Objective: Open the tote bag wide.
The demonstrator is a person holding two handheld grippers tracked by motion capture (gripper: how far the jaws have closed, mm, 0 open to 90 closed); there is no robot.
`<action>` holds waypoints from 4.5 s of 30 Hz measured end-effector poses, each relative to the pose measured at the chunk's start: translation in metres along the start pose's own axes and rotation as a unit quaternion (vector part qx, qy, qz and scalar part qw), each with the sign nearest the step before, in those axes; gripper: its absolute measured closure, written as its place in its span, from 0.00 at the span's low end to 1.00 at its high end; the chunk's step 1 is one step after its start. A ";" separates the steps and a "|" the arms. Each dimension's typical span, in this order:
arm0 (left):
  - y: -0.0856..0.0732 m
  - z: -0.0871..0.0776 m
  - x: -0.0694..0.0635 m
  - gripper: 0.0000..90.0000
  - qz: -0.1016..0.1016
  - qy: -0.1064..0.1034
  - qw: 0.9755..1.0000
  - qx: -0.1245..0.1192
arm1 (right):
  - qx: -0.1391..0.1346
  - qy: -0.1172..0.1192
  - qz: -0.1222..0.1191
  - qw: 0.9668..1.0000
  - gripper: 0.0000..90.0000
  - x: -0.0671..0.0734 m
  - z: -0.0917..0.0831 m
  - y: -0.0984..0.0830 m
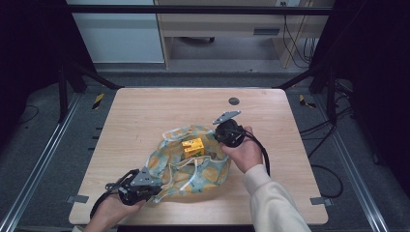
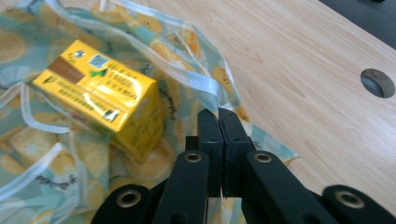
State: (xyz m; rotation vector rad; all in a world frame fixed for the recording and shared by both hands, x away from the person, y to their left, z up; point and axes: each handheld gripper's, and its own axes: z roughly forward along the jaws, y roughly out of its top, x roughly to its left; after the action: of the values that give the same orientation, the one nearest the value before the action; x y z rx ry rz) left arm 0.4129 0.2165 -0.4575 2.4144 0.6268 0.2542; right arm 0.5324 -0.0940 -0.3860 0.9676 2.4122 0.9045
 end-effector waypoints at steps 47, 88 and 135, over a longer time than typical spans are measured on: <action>0.019 0.024 -0.004 0.98 0.022 -0.013 0.999 0.023 | 0.066 -0.008 0.098 0.993 0.97 -0.058 0.061 -0.036; 0.023 -0.003 -0.009 0.34 -0.014 0.039 0.999 -0.028 | -0.040 -0.039 0.085 0.995 0.17 -0.028 -0.021 -0.030; 0.101 0.048 0.101 0.32 -0.010 0.077 0.996 0.042 | 0.005 0.058 0.040 0.998 0.14 0.035 0.007 -0.071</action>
State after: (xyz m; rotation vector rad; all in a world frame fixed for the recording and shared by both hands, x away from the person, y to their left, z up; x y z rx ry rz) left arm 0.5542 0.1714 -0.4303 2.4844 0.7434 0.4157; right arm 0.4790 -0.1049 -0.4435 1.0485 2.4917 1.0035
